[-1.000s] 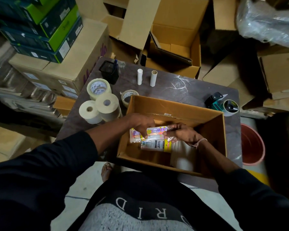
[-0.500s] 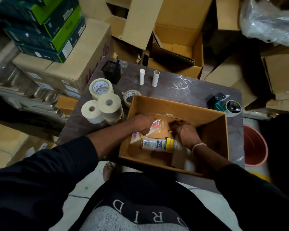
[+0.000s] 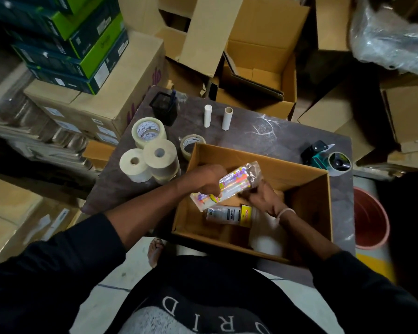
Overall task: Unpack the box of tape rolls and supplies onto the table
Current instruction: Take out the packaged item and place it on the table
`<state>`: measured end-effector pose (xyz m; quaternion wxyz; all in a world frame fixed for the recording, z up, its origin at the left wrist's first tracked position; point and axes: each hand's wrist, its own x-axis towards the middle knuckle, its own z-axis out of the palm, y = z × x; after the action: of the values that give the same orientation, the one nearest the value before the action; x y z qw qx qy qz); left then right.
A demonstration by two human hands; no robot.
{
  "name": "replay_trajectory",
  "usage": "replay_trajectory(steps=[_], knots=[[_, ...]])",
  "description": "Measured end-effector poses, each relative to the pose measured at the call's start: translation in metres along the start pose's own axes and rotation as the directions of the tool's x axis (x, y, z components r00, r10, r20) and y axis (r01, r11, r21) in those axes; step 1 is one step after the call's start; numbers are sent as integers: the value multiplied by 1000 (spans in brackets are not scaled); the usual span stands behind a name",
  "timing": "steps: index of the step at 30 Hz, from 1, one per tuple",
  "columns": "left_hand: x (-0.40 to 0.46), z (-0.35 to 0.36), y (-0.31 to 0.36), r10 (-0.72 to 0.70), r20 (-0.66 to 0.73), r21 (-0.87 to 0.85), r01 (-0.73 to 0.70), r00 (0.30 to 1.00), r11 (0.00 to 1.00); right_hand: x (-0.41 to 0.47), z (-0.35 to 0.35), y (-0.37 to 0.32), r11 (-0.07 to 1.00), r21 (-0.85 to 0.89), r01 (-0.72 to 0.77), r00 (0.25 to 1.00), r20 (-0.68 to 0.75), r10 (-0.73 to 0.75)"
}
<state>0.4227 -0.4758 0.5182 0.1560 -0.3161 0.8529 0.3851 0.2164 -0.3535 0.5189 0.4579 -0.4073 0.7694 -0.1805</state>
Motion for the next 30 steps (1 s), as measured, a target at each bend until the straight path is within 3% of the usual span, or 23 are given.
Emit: replay_trajectory(steps=[3,6,9,12,15,19,24,30], knots=[[1,-28,24,-44,61,4,44,997,999,-9,-8,-11,961,265,84,989,93,-112],[-22,-65,58,96,32,-126,-92,995,988,-13,-20,-24,891,450,55,968,194,-158],[-38,-71,40,246,9,-335,-229,969,914,-28,-38,-53,786,619,-1,949,248,-194],[-59,-78,35,333,-143,-507,-358,932,784,-40,-55,-82,703,700,129,940,138,-311],[-71,-87,24,269,-373,-555,-446,888,702,-52,-68,-118,659,644,389,883,-57,-466],[-83,-108,-1,180,-520,-501,-468,835,728,-63,-73,-168,609,475,635,748,-183,-638],[-92,-127,-34,170,-474,-457,-406,864,791,-45,-54,-197,668,319,672,727,-108,-679],[-106,-146,-58,229,-304,-486,-357,925,797,-14,-32,-210,676,191,712,700,-107,-706]])
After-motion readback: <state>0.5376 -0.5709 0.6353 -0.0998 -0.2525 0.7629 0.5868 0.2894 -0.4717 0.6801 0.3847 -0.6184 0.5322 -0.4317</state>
